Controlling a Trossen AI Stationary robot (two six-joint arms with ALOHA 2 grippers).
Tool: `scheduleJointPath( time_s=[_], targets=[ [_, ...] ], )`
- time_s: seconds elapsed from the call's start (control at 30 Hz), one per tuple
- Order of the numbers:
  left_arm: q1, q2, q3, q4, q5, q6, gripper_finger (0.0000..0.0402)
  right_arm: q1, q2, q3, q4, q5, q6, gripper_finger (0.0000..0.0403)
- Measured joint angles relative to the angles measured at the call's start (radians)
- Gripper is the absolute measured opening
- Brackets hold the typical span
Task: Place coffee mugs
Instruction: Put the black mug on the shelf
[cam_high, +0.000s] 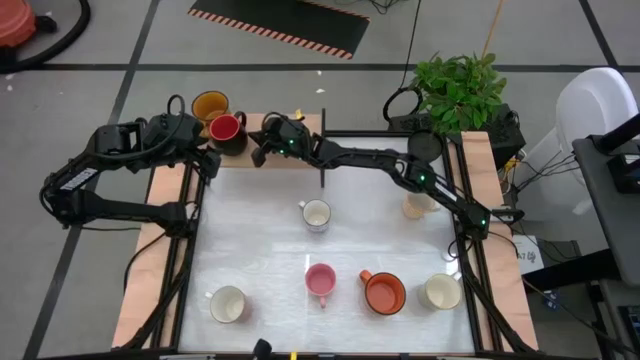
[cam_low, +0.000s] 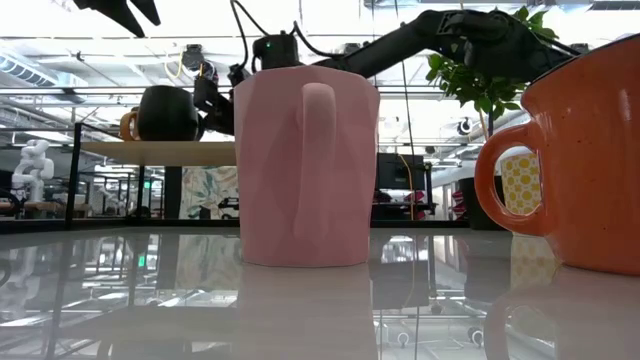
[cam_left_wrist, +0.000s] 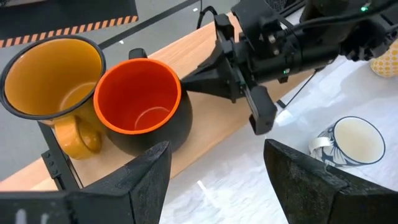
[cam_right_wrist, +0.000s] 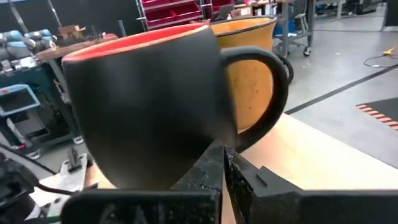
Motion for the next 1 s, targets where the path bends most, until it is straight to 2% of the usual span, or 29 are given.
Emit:
scheduleJointPath(
  time_s=[0.57,0.77,0.83,1.0],
  targets=[
    [0.0,0.0,0.0,0.0,-0.001,0.0,0.0257,0.075,0.0,0.0,-0.024,-0.029,-0.011,0.0],
    [0.033,0.02,0.0,-0.037,-0.037,-0.034,0.0256,0.068,-0.01,0.0,-0.037,-0.027,-0.013,0.0],
    [0.064,0.044,0.0,-0.062,-0.014,-0.021,0.0249,0.065,-0.026,0.0,-0.052,-0.027,-0.012,0.0],
    [0.135,0.136,0.0,-0.081,0.135,0.115,0.0207,0.073,-0.078,0.0,-0.144,-0.071,-0.036,0.0]
  ],
)
